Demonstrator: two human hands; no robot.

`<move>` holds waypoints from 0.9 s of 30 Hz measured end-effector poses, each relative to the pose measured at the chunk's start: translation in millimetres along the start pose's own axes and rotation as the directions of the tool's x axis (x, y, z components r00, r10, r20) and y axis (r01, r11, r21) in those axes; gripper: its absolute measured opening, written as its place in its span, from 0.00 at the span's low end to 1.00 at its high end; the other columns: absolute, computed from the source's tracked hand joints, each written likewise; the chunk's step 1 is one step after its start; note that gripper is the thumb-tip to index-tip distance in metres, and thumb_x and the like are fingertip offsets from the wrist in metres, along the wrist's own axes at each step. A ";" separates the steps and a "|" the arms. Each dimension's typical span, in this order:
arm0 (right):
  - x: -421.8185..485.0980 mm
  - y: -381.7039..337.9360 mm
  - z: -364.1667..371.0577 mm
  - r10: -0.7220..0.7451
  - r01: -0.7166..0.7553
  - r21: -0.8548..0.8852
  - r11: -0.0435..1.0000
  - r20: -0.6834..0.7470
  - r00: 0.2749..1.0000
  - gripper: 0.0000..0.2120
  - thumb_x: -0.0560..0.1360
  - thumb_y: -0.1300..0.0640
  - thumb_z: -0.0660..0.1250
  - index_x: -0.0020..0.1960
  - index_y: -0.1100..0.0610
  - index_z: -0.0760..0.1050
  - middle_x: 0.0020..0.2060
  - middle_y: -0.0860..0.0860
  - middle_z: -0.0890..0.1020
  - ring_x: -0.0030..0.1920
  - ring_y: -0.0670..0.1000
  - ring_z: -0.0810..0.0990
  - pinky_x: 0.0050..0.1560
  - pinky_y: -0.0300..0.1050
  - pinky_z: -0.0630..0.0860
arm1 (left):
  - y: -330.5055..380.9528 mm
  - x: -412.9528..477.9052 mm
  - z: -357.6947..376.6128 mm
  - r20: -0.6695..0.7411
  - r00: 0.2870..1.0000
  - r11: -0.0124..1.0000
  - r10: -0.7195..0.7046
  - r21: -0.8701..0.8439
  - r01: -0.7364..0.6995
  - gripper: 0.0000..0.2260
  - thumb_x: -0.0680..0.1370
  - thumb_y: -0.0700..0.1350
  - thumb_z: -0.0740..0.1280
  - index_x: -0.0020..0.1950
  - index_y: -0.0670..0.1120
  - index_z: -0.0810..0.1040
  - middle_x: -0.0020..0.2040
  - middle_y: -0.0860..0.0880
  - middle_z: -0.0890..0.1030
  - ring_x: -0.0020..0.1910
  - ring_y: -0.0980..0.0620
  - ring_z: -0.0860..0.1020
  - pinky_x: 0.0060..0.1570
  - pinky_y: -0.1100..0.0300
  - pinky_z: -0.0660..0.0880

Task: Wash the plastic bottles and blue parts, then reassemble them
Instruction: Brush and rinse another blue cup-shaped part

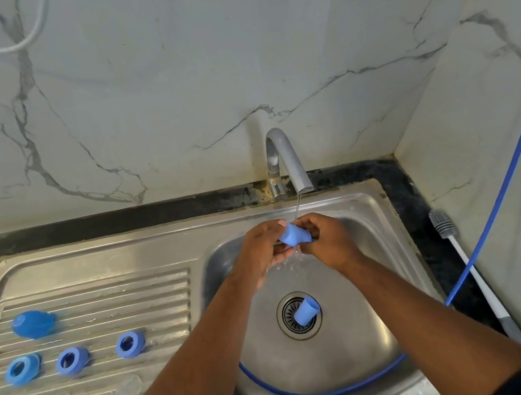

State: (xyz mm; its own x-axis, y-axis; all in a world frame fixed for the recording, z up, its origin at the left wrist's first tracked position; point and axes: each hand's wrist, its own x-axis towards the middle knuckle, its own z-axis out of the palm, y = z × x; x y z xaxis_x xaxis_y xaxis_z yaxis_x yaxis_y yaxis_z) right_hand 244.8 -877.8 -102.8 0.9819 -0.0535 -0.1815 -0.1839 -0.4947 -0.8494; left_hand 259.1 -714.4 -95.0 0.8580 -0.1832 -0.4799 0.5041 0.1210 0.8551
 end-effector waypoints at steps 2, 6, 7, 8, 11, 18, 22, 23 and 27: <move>-4.4 2.4 -1.2 -0.008 0.008 0.006 1.000 0.017 1.000 0.21 0.69 0.66 0.77 0.61 0.56 0.79 0.52 0.49 0.84 0.53 0.47 0.83 0.50 0.35 0.78 | -2.9 -5.3 1.1 0.032 0.999 0.996 0.026 0.086 -0.028 0.11 0.80 0.46 0.71 0.62 0.45 0.78 0.57 0.41 0.82 0.54 0.45 0.85 0.49 0.56 0.83; -19.2 8.8 -4.7 0.019 -0.019 0.013 1.000 0.018 1.000 0.22 0.67 0.67 0.77 0.58 0.54 0.79 0.52 0.50 0.84 0.53 0.50 0.83 0.56 0.49 0.82 | -5.9 -17.8 5.0 0.044 0.999 0.964 0.022 0.264 -0.033 0.08 0.80 0.42 0.70 0.58 0.46 0.77 0.54 0.40 0.83 0.52 0.44 0.85 0.46 0.59 0.83; -25.1 10.3 -5.3 0.017 -0.016 -0.016 1.000 0.026 1.000 0.21 0.67 0.68 0.77 0.56 0.52 0.79 0.51 0.50 0.85 0.52 0.50 0.84 0.56 0.51 0.82 | -8.3 -20.4 5.5 0.044 0.999 0.947 -0.001 0.320 -0.013 0.08 0.80 0.41 0.69 0.59 0.46 0.76 0.53 0.41 0.82 0.51 0.44 0.85 0.46 0.58 0.83; -31.7 11.8 -5.5 0.006 -0.004 -0.051 0.999 0.041 0.999 0.20 0.67 0.68 0.76 0.55 0.52 0.79 0.50 0.51 0.85 0.51 0.51 0.84 0.55 0.52 0.82 | -11.6 -23.3 6.4 0.050 0.998 0.924 -0.025 0.382 0.003 0.08 0.80 0.41 0.68 0.59 0.46 0.76 0.52 0.41 0.82 0.50 0.45 0.85 0.46 0.58 0.83; -52.1 11.6 -6.3 -0.026 0.036 -0.126 0.991 0.079 0.996 0.17 0.69 0.66 0.76 0.56 0.57 0.80 0.49 0.51 0.85 0.50 0.52 0.83 0.53 0.51 0.81 | -26.7 -27.8 8.3 0.116 0.992 0.818 -0.042 0.575 -0.033 0.08 0.79 0.44 0.71 0.56 0.44 0.79 0.50 0.41 0.83 0.49 0.45 0.84 0.47 0.54 0.83; -94.1 27.4 -33.8 0.078 -0.069 -0.157 0.985 0.053 0.996 0.25 0.72 0.70 0.66 0.67 0.56 0.77 0.62 0.50 0.82 0.62 0.48 0.80 0.65 0.48 0.77 | -37.8 -41.8 38.2 0.267 0.951 0.729 -0.155 0.681 -0.072 0.18 0.79 0.47 0.69 0.68 0.54 0.73 0.60 0.45 0.80 0.46 0.46 0.86 0.42 0.57 0.83; -134.6 33.0 -72.8 0.079 -0.140 -0.167 0.976 -0.330 0.941 0.15 0.73 0.67 0.67 0.55 0.53 0.82 0.49 0.44 0.84 0.50 0.42 0.82 0.52 0.26 0.72 | -40.8 -60.3 72.2 0.382 0.896 0.870 -0.225 0.492 0.009 0.11 0.81 0.44 0.65 0.63 0.55 0.76 0.61 0.43 0.79 0.45 0.43 0.86 0.43 0.56 0.83; -147.5 35.9 -84.5 0.070 -0.175 -0.190 0.966 -0.458 0.886 0.11 0.74 0.65 0.68 0.51 0.53 0.82 0.44 0.44 0.85 0.44 0.40 0.81 0.47 0.25 0.71 | -42.9 -64.3 79.7 0.414 0.880 0.873 -0.233 0.487 0.002 0.10 0.81 0.45 0.66 0.63 0.53 0.76 0.59 0.42 0.80 0.46 0.42 0.86 0.43 0.55 0.83; -189.4 67.8 -125.6 0.099 -0.382 -0.243 0.892 -0.718 0.689 0.04 0.77 0.61 0.67 0.46 0.54 0.79 0.41 0.54 0.85 0.42 0.58 0.82 0.44 0.46 0.76 | -54.7 -73.0 99.2 0.455 0.861 0.843 -0.227 0.535 -0.060 0.10 0.79 0.47 0.69 0.59 0.50 0.76 0.50 0.46 0.80 0.43 0.50 0.82 0.52 0.49 0.83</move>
State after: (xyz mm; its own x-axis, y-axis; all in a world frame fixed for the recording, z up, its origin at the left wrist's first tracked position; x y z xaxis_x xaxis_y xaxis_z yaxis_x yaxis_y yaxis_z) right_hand 51.9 -1010.2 -63.7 0.6900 -0.7088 0.1466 -0.5280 -0.6314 -0.5680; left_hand 159.1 -804.5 -87.3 0.5791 -0.6294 -0.5181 0.3203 -0.4087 0.8546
